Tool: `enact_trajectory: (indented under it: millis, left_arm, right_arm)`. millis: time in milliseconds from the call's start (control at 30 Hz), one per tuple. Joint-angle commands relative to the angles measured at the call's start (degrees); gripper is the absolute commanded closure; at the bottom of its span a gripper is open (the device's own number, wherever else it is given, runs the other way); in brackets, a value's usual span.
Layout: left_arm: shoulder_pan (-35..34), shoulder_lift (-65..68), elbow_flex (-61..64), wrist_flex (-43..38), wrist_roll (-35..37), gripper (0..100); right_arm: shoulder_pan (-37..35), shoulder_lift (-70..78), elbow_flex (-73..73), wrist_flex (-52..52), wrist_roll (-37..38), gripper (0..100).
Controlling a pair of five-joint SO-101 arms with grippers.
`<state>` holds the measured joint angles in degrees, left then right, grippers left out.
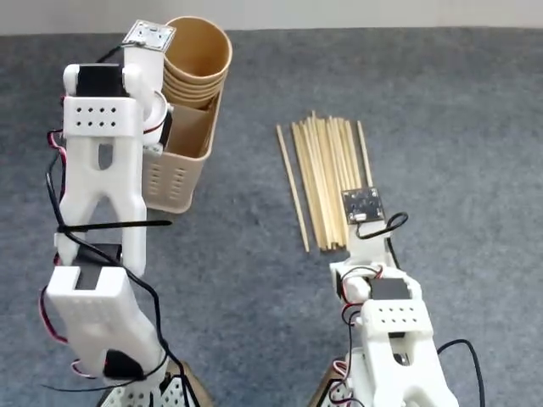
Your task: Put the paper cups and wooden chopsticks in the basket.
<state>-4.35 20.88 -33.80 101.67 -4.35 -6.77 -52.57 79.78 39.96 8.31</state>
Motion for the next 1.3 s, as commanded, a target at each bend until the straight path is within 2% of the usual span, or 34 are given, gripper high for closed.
enact_trajectory:
  millis: [0, 100, 367, 467, 600, 800, 1033, 1267]
  left_arm:
    - [1.0, -2.9, 1.4, 0.4, 1.1, 100]
    - [1.2, -8.0, 5.0, 0.4, 1.0, 100]
    - [6.5, -37.5, 13.8, 0.0, 3.3, 100]
    - [7.0, -43.5, 17.1, -1.6, 4.5, 100]
    - [6.9, -44.5, 21.5, -4.7, 6.2, 100]
    - [4.3, -44.6, 28.8, -16.1, 10.9, 100]
    - [4.3, -44.8, 37.1, -27.3, 18.4, 100]
    - [4.1, -44.7, 38.7, -31.0, 23.3, 100]
  right_arm:
    - [-0.2, 0.1, -0.2, -0.8, 0.5, 89.3]
    - [-0.2, 0.1, -0.2, -0.8, 0.5, 89.3]
    - [-0.2, 0.0, -0.2, -0.8, 0.5, 89.3]
    - [-0.2, 0.0, -0.2, -0.8, 0.5, 89.3]
    - [-0.2, 0.1, -0.2, -0.8, 0.5, 89.3]
    - [-0.2, 0.1, -0.2, -0.8, 0.5, 89.3]
    - [-0.2, 0.2, -0.2, -0.8, 0.5, 89.3]
    - [-0.2, 0.2, -0.2, -0.8, 0.5, 89.3]
